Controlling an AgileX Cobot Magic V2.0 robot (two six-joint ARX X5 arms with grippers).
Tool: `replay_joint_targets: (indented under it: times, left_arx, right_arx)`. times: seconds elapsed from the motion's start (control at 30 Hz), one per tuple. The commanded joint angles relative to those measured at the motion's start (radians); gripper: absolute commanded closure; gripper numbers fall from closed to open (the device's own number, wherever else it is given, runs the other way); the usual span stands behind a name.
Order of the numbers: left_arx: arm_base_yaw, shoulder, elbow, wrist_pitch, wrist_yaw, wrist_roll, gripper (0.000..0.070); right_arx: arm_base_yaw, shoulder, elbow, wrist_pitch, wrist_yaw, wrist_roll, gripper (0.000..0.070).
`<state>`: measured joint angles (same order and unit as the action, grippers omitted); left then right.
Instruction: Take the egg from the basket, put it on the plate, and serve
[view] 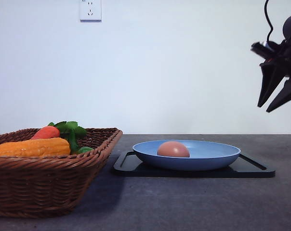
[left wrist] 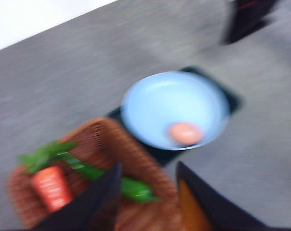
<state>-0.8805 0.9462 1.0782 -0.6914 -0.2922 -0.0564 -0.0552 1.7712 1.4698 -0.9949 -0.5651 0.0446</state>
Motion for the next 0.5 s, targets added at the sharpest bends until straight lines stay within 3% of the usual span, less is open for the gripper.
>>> replay_joint_targets:
  times: [0.0,0.07,0.3,0.47]
  left_arx:
    - [0.02,0.037,0.015,0.004,-0.026,0.063,0.0631]
    - [0.068,0.077,0.015,0.001,-0.027,0.085,0.0692]
    - [0.28,0.173,0.003,-0.029,-0.018,0.083,0.07]
    - [0.408,0.135,-0.072,0.031,0.066,0.032,0.07]
  right_arx:
    - [0.021,-0.019,-0.011,-0.006,0.008,-0.034,0.0684]
    - [0.054,-0.068,-0.057,0.003,0.025,-0.037,0.07]
    - [0.186,-0.339,-0.346,0.177,0.118,-0.035,0.07]
    - [0.305,-0.568,-0.562,0.365,0.327,0.023,0.07]
